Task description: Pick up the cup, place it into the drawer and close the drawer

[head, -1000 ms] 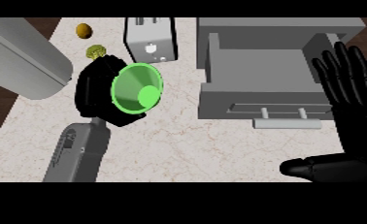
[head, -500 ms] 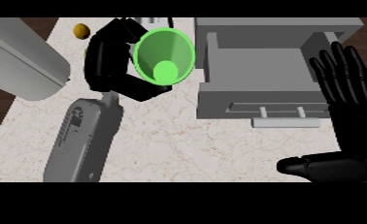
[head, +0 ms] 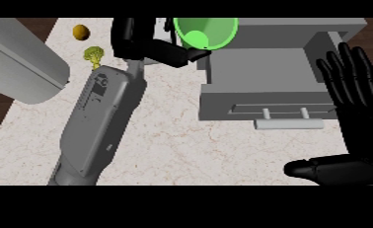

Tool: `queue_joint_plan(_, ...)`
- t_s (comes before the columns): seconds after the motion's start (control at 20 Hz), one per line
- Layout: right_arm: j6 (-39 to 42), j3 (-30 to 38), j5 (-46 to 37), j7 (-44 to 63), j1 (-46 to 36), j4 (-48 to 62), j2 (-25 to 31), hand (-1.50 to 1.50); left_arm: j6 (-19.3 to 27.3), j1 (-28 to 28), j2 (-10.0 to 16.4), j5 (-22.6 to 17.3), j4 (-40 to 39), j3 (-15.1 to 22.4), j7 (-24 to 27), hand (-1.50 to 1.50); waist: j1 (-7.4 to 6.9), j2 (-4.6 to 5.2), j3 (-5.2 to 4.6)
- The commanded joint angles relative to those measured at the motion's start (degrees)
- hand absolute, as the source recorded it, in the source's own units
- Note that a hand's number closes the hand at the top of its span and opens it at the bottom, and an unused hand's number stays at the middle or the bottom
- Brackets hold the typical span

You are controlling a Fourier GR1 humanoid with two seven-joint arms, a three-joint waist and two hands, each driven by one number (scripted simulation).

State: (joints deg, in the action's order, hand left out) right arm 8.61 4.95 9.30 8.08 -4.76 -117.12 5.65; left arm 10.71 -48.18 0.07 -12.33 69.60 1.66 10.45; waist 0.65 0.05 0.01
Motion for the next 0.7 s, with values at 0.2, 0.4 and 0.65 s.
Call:
queue_joint_plan(0.2,0.1,-1.0,-1.1,0.2,0.8,-0.9,-0.2,-1.50,5.2,-12.4,-0.1,-0.1,-13.0,3.0,-1.4,1.50,0.45,0.11,0.01)
queue_joint_plan(0.4,-0.2,1.2,0.7,0.1,-0.4,0.4,0.1,-1.50,7.3,-13.3,-0.1,-2.2,-16.2,4.1,-0.7,1.50,0.23,0.06,0.00)
queue_joint_plan(0.65,1.3,4.0,3.2,0.5,-2.8,2.2,2.4,-1.50,10.5,-18.3,-0.1,-9.4,-26.7,9.6,6.3,1.50,1.26,0.31,0.01)
